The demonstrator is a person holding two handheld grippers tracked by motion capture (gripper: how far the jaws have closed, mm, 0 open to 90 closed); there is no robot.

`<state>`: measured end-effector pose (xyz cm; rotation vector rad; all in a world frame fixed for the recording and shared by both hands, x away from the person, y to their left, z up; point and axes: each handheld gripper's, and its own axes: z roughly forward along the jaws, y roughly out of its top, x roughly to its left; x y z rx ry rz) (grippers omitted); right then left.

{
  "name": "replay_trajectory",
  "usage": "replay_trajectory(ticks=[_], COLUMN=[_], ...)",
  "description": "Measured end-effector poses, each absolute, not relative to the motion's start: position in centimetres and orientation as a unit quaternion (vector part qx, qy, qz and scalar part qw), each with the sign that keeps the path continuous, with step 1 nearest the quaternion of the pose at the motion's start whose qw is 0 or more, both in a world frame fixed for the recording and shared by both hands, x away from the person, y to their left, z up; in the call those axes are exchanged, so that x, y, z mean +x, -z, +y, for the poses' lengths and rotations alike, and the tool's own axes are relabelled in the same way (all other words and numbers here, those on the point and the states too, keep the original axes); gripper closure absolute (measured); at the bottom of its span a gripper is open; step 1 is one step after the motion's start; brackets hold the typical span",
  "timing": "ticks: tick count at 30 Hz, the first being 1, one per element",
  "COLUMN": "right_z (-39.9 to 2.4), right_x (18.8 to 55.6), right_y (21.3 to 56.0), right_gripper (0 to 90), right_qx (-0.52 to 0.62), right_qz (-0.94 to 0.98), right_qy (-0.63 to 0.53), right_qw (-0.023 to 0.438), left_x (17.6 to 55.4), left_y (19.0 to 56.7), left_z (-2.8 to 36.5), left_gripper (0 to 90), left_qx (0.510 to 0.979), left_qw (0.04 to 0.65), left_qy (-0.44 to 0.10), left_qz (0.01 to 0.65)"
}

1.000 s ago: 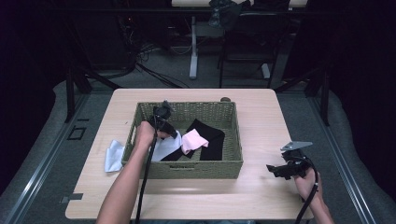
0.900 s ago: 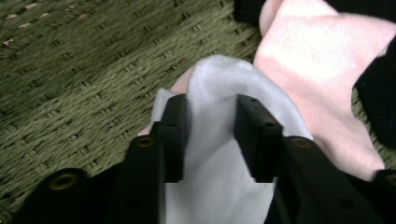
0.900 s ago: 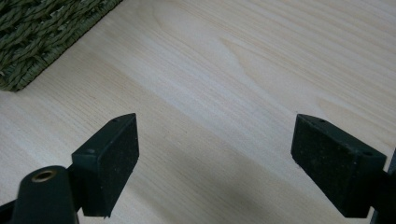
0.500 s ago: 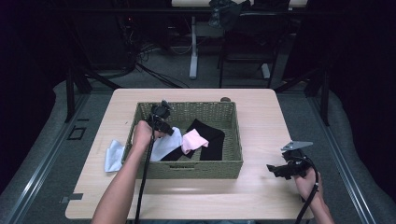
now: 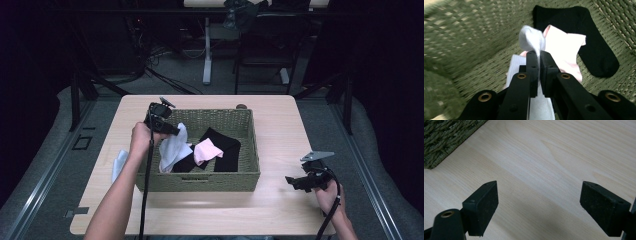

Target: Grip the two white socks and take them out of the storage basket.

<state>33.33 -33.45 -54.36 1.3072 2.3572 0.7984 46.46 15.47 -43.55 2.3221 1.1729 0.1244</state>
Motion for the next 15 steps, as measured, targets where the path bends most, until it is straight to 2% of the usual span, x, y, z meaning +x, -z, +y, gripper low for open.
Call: replay_trajectory(ticks=[4, 11, 15], right_z=[-33.4, -33.4, -33.5], right_x=[33.4, 33.3, 33.4], right_y=[54.4, 54.3, 54.5], right_gripper=[14.7, 14.7, 14.8], right_qx=[0.458, 0.457, 0.459], right_qz=[0.828, 0.828, 0.829], right_qy=[-0.279, -0.28, -0.278], right_qw=[0.164, 0.166, 0.16], left_x=[46.4, 47.0, 47.1], left_y=[42.8, 45.0, 44.7], left_z=[15.8, 15.4, 15.6], left_gripper=[86.7, 86.7, 86.9], left_qx=[0.861, 0.863, 0.863], left_qw=[0.258, 0.239, 0.239], left_qy=[-0.049, -0.032, -0.034], left_qz=[0.435, 0.443, 0.443])
